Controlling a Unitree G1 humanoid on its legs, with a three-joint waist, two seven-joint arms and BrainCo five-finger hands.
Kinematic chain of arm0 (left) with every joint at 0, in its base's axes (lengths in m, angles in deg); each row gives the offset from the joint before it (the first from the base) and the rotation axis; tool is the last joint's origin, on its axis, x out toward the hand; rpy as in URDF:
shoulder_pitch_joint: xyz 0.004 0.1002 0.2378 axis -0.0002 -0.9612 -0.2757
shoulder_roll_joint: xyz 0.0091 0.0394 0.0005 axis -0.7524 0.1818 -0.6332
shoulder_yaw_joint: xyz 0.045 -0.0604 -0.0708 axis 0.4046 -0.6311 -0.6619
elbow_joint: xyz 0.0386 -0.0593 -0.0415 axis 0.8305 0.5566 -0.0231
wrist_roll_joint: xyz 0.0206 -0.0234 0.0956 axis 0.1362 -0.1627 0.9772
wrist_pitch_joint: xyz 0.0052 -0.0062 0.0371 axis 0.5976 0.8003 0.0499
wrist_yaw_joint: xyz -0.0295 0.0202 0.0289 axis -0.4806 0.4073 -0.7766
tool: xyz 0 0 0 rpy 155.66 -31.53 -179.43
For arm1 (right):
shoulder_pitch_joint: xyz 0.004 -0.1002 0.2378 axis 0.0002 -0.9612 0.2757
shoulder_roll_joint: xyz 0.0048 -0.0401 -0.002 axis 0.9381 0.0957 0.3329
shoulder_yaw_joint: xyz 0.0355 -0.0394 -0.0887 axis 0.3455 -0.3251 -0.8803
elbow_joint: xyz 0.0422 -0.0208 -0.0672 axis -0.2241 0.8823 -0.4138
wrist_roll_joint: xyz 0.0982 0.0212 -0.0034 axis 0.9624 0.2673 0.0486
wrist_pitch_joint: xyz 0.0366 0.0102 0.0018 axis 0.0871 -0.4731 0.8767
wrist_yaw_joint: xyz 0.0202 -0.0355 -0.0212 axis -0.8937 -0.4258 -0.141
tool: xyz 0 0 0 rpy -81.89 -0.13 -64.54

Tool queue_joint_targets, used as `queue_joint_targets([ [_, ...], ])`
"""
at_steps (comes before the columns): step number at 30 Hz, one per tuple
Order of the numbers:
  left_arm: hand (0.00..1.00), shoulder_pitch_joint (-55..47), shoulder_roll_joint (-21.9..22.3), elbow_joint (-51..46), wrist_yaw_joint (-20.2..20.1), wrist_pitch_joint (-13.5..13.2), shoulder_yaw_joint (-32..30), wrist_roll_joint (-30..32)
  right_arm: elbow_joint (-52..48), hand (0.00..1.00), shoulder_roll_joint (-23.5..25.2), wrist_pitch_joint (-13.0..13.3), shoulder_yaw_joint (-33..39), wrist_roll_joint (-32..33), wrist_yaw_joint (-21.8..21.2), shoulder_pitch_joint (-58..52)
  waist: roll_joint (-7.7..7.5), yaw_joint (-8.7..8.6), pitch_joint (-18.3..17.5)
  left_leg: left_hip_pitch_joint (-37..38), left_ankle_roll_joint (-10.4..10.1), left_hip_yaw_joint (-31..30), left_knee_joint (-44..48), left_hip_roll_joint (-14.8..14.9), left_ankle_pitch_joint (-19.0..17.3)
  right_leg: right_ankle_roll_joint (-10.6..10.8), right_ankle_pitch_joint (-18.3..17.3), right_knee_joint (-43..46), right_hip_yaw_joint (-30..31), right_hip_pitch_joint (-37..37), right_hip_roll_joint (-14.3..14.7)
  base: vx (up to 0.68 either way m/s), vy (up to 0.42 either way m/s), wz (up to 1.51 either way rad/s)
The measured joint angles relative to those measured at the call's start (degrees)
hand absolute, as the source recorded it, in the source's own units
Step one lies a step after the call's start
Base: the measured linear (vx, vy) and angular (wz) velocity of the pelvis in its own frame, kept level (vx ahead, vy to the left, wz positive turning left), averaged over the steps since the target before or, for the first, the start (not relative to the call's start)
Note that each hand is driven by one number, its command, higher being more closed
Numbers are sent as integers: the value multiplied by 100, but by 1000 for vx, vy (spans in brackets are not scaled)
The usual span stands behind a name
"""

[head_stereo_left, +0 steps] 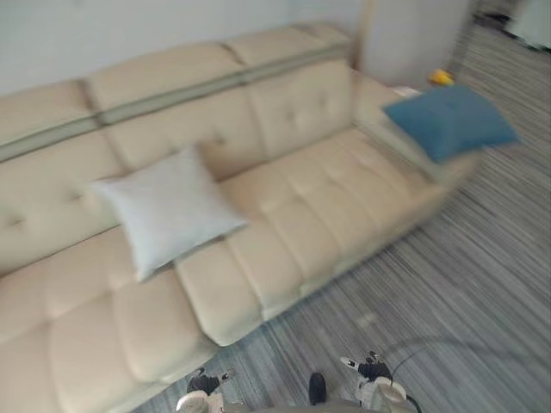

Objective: Pick up cushions and gather them together orderly.

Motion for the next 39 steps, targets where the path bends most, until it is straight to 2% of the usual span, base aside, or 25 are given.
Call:
queue_joint_targets([
  [2,0,2,8,-26,-11,-20,13,18,53,0,-87,-9,91,-29,-11,-122,-31,8,141,-306,-68,-93,1415,337,-95,17,-211,87,433,145,61,91,-59,-102],
  [3,0,-16,12,-19,-20,-14,22,21,54,0,-81,-21,131,-38,-9,-152,-5,7,173,-481,-12,-259,1954,457,-91,13,-260,103,479,210,87,101,-77,-79],
  [4,0,-26,28,-50,-40,-10,47,21,32,0,-92,-32,193,-21,3,-260,58,-1,185,-895,198,-709,2880,614,-247,-76,-425,205,641,245,176,67,-55,-50],
  [6,0,-19,34,-135,-45,-11,42,19,3,0,-164,-52,195,-27,34,-261,90,11,278,-1311,247,-1121,3485,531,-457,-162,-563,386,892,353,238,110,-14,-67],
  [8,0,-64,38,-254,-37,-15,47,12,-1,0,-175,-79,201,-20,60,-224,67,73,290,-1633,166,-1395,3291,230,-547,-179,-601,392,1203,442,256,114,14,-89],
  [10,0,-119,48,-413,-18,-24,48,-58,-101,0,-134,-76,188,0,62,-189,57,191,299,-1851,187,-1527,1970,-172,-487,-211,-625,320,1671,452,272,82,61,-120],
  [14,0,-119,60,-458,-14,-30,57,-72,-104,0,-81,-80,274,109,78,-203,79,256,283,-2041,144,-1983,647,-415,-181,-217,-621,14,2242,561,443,206,142,-114],
  [15,0,-119,38,-455,-13,-22,63,-83,-73,0,-32,-88,330,106,85,-214,40,317,264,-1998,400,-2139,652,-412,-10,-139,-676,206,2514,477,533,318,248,-155],
  [17,0,-235,-34,-545,-21,-20,138,-83,-98,0,97,-89,281,100,93,-267,-128,408,131,-1852,390,-1827,656,-414,27,151,-1008,894,2869,252,534,294,216,-156],
  [19,0,-231,-261,-554,-21,5,357,-77,-125,0,206,-80,138,90,57,-375,-443,328,149,-1352,315,-1373,416,-577,12,1371,-1401,3141,2651,-622,247,241,170,-107],
  [20,0,-222,-366,-550,-15,15,540,-81,-226,0,254,-76,177,111,40,-394,-532,227,187,-1018,340,-1258,275,-668,-79,1483,-1284,4161,2243,-1038,-13,242,147,-51],
  [21,0,-224,-381,-544,-12,23,600,-83,-268,0,257,-76,175,90,45,-393,-536,211,185,-886,300,-1212,243,-673,-112,1373,-1277,4427,2032,-1130,-147,361,194,-41],
  [23,0,-179,-367,-512,8,60,730,-97,-275,0,229,-71,125,1,15,-318,-493,183,203,-269,342,-1037,-128,-704,-219,895,-1484,4334,1213,-1264,-650,285,131,-35],
  [25,0,-97,-352,-394,10,77,737,-98,-214,0,210,-71,121,-121,-12,-230,-471,93,208,-34,301,-1039,-303,-678,-300,790,-1462,3332,895,-1302,-738,323,26,2],
  [27,0,-18,-336,-273,6,85,806,-96,-137,0,147,-75,147,-121,-23,-68,-350,-5,291,63,233,-1046,-356,-547,-369,654,-1108,2229,816,-1372,-590,472,-58,10],
  [28,0,31,-335,-204,-4,96,870,-83,-41,0,96,-80,200,-119,-18,60,-247,-36,374,223,215,-1064,-490,-469,-370,637,-534,1325,828,-1381,-423,637,-156,12],
  [29,0,28,-355,-137,-11,98,890,-80,-14,0,100,-78,209,-117,-10,86,-298,-50,389,345,200,-1186,-554,-531,-375,736,91,561,882,-1330,-397,656,-186,18],
  [30,0,23,-359,-123,-15,96,887,-79,3,0,101,-77,218,-116,-12,86,-327,-50,402,425,161,-1262,-566,-556,-399,718,237,428,920,-1299,-407,694,-258,34],
  [31,0,64,-326,-47,-9,97,813,-79,31,0,54,-78,305,-119,-14,91,-236,-69,477,727,34,-1514,-564,-475,-479,204,685,578,966,-1151,-327,493,-203,17],
  [32,0,66,-275,-43,-7,103,784,-79,36,0,29,-80,314,-123,-12,126,-122,-55,459,736,31,-1569,-499,-396,-471,256,535,708,907,-1158,-258,575,-270,23],
  [34,0,17,-61,-147,-3,79,554,-68,-43,0,16,-69,349,-131,-19,170,79,-42,458,-68,-175,-2114,1537,-13,-346,122,-114,978,701,-921,-114,501,-298,25],
  [35,0,8,-52,-191,-8,79,493,-65,-54,0,19,-71,347,-125,-10,157,108,-40,475,-323,-288,-2228,2167,93,-185,91,-186,959,696,-783,-46,496,-265,24],
  [36,0,-9,-19,-276,-6,81,406,-64,-56,0,-1,-83,282,-113,30,142,131,12,551,-912,-435,-2476,3561,300,177,-65,-345,843,675,-361,97,578,-215,-2],
  [37,0,-25,-59,-363,-11,74,399,-56,-58,0,15,-86,175,-107,64,138,93,58,600,-1292,-379,-2456,4432,361,74,-138,-511,757,684,42,159,478,-159,-14],
  [39,0,-31,-137,-497,-10,75,507,-40,-61,0,59,-86,97,-104,99,215,9,82,636,-1801,-259,-2319,4552,276,-140,-150,-664,563,711,530,156,469,-134,-19],
])
